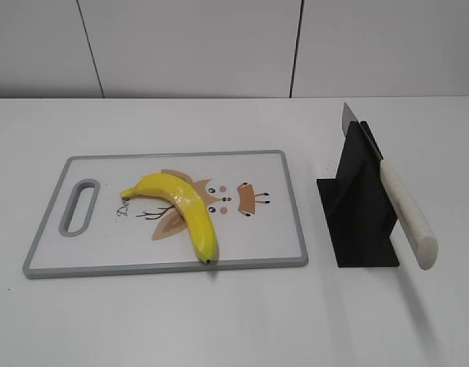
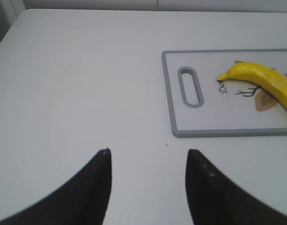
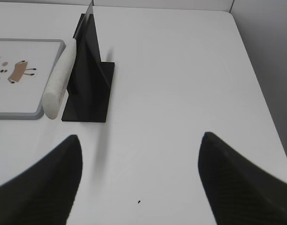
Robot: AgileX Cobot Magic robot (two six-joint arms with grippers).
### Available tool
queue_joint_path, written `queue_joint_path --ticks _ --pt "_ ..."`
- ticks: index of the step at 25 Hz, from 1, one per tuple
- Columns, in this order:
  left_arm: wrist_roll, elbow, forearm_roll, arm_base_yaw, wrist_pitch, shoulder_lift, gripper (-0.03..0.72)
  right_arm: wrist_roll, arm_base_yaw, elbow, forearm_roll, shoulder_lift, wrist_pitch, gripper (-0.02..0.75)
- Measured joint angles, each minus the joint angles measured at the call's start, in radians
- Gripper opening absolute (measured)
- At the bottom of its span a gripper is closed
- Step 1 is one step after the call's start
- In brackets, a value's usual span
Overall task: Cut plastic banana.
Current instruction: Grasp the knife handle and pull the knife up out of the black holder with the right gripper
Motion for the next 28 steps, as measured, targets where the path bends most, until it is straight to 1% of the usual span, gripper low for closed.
queue_joint_path --ticks 28 --pt "-0.001 0.0 0.0 0.0 0.0 0.0 0.477 0.0 0.0 0.0 0.0 0.0 0.0 0.583"
